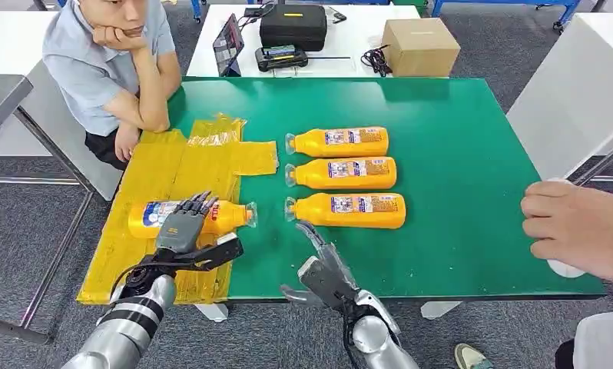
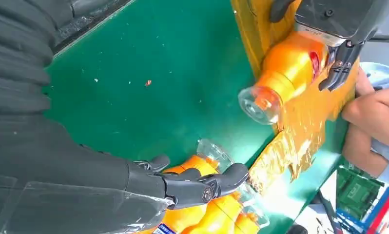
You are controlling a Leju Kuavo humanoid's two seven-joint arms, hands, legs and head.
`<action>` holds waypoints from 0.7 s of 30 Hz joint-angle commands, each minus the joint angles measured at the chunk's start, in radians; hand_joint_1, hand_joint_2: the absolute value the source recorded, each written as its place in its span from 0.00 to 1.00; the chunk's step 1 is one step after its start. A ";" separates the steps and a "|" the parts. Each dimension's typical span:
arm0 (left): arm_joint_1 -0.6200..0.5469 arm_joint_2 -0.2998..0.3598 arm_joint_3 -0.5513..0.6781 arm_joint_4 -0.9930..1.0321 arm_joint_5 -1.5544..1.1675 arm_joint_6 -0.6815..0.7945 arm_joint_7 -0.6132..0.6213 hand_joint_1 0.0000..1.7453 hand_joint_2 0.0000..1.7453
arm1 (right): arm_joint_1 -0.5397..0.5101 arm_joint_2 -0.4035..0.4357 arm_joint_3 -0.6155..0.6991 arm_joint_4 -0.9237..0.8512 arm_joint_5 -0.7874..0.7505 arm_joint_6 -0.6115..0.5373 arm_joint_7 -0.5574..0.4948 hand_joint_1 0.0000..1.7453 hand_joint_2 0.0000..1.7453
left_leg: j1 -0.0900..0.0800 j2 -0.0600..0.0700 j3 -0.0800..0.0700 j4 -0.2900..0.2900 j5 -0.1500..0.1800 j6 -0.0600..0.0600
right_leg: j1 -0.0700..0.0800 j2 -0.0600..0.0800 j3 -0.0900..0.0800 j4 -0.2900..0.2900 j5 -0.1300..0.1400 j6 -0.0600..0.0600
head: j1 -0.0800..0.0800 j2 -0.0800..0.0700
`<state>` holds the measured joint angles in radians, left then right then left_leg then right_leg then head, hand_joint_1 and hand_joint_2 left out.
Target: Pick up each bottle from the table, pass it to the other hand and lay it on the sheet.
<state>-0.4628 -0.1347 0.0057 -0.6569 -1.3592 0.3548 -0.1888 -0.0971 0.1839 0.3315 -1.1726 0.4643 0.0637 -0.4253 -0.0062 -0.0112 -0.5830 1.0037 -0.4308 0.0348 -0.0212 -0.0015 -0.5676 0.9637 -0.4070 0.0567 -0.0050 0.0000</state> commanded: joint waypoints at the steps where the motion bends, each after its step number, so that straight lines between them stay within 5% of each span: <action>1: 0.018 0.017 0.014 0.105 -0.007 0.010 -0.009 0.00 1.00 | -0.035 -0.014 -0.020 0.062 0.001 0.000 -0.004 0.00 1.00 | 0.001 0.004 0.003 -0.001 0.000 -0.002 | 0.001 0.003 0.002 -0.001 0.001 -0.002 | 0.000 0.000; 21: 0.121 -0.064 -0.062 -0.215 0.074 -0.039 -0.070 0.00 1.00 | -0.001 0.000 -0.040 0.018 0.027 -0.015 0.005 0.00 1.00 | 0.000 0.001 -0.002 0.000 0.000 -0.001 | 0.001 0.000 -0.003 0.000 0.000 -0.002 | 0.000 0.000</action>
<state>-0.3830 -0.1827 -0.0011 -0.7729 -1.3081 0.3483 -0.2495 -0.0920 0.1839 0.3201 -1.1635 0.4822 0.0545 -0.4276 -0.0066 -0.0106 -0.5855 1.0041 -0.4308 0.0350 -0.0213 -0.0013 -0.5711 0.9636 -0.4069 0.0568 -0.0050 0.0000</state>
